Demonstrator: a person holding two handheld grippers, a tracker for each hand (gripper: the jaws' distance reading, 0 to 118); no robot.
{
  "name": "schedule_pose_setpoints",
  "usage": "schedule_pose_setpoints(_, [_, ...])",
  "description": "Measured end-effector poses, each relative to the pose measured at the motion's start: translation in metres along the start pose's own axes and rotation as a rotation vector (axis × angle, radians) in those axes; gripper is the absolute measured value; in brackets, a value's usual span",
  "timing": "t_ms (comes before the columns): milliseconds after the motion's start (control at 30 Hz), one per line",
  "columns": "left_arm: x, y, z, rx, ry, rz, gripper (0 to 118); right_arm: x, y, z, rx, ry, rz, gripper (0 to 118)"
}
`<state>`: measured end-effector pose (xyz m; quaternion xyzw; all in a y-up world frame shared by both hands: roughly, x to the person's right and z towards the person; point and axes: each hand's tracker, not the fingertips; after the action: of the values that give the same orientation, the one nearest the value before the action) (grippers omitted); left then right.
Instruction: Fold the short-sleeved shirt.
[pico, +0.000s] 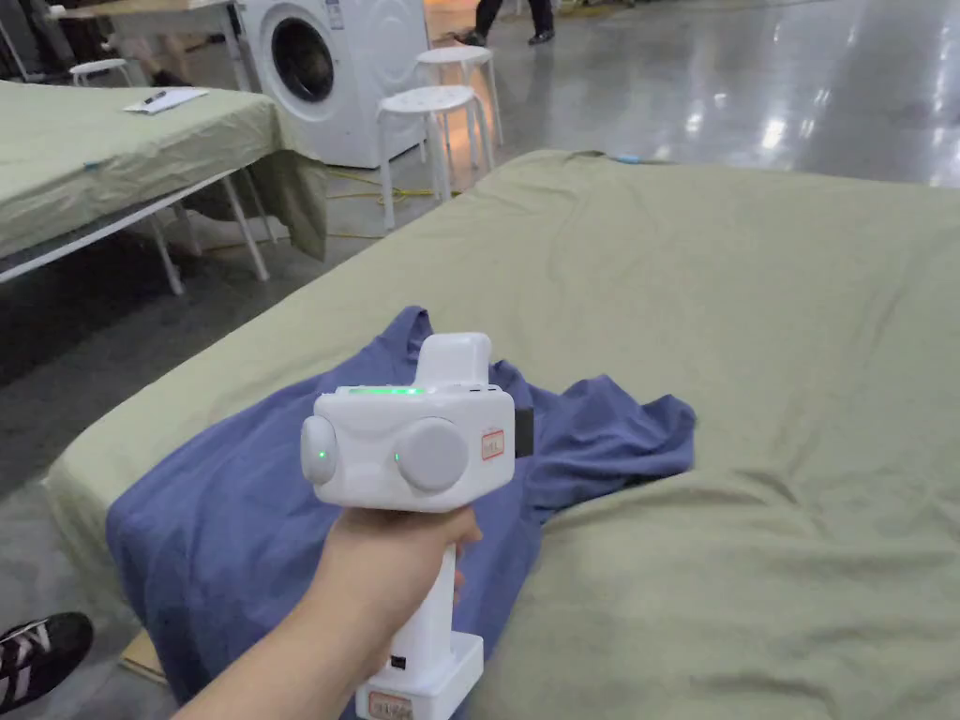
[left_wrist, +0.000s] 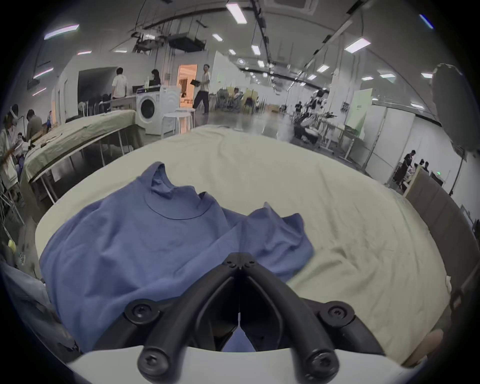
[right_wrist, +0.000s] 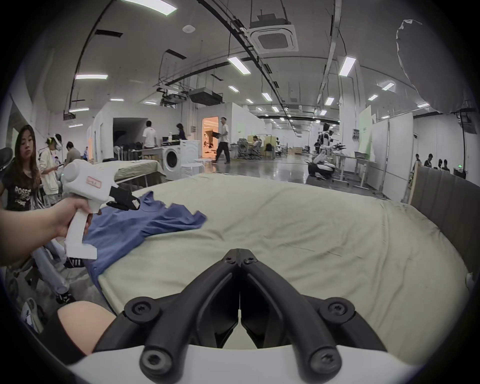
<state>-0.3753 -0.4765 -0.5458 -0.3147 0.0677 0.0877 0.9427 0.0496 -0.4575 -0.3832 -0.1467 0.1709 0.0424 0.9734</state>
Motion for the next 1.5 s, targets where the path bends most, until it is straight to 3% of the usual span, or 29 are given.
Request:
schedule_pose_setpoints(33, [0.000, 0.000, -0.009, -0.021, 0.048, -0.025, 46, 0.004, -0.001, -0.001, -0.006, -0.004, -0.003, 3])
schedule_pose_setpoints(67, [0.000, 0.002, -0.020, -0.060, 0.082, -0.027, 115, 0.007, -0.002, -0.003, -0.012, -0.007, -0.005, 3])
schedule_pose_setpoints(300, [0.006, 0.004, -0.061, -0.119, 0.079, -0.036, 118, 0.018, -0.004, -0.010, -0.036, -0.011, -0.022, 3])
schedule_pose_setpoints(333, [0.007, 0.002, -0.070, -0.183, 0.039, -0.061, 118, 0.019, -0.005, -0.009, -0.036, -0.013, -0.019, 3])
schedule_pose_setpoints(367, [0.009, -0.002, -0.077, -0.225, 0.000, -0.090, 76, 0.020, -0.005, -0.008, -0.036, -0.014, -0.016, 3])
schedule_pose_setpoints(400, [0.014, -0.005, -0.077, -0.234, -0.014, -0.145, 4, 0.022, -0.006, -0.007, -0.037, -0.015, -0.013, 3])
schedule_pose_setpoints(433, [0.023, -0.010, -0.080, -0.240, 0.060, -0.230, 0, 0.023, -0.007, -0.005, -0.038, -0.017, -0.012, 3])
schedule_pose_setpoints(467, [0.029, -0.018, -0.080, -0.211, 0.129, -0.323, 0, 0.025, -0.007, -0.004, -0.038, -0.021, -0.011, 3])
schedule_pose_setpoints(500, [0.027, -0.018, -0.076, -0.208, 0.092, -0.334, 0, 0.027, -0.007, -0.002, -0.038, -0.023, -0.012, 3])
schedule_pose_setpoints(667, [0.037, 0.006, -0.038, -0.083, 0.058, -0.232, 0, 0.044, -0.003, 0.012, -0.024, -0.053, -0.027, 3])
schedule_pose_setpoints(800, [0.084, 0.059, 0.018, 0.028, -0.126, -0.193, 0, 0.064, 0.006, 0.029, 0.005, -0.083, -0.062, 3])
schedule_pose_setpoints(900, [0.146, 0.084, 0.062, 0.156, -0.213, -0.314, 0, 0.084, 0.019, 0.050, 0.062, -0.132, -0.078, 3])
schedule_pose_setpoints(1100, [0.311, 0.103, 0.128, 0.202, -0.596, -0.329, 0, 0.132, 0.036, 0.109, 0.153, -0.270, -0.088, 3])
schedule_pose_setpoints(1267, [0.485, 0.071, 0.138, 0.118, -0.834, -0.457, 0, 0.174, 0.027, 0.174, 0.172, -0.422, -0.111, 3])
schedule_pose_setpoints(1400, [0.591, 0.002, 0.097, -0.086, -0.861, -0.555, 0, 0.201, 0.008, 0.216, 0.122, -0.533, -0.132, 3])
schedule_pose_setpoints(1500, [0.636, -0.065, 0.058, -0.204, -0.757, -0.699, 0, 0.217, -0.008, 0.235, 0.075, -0.577, -0.165, 3])
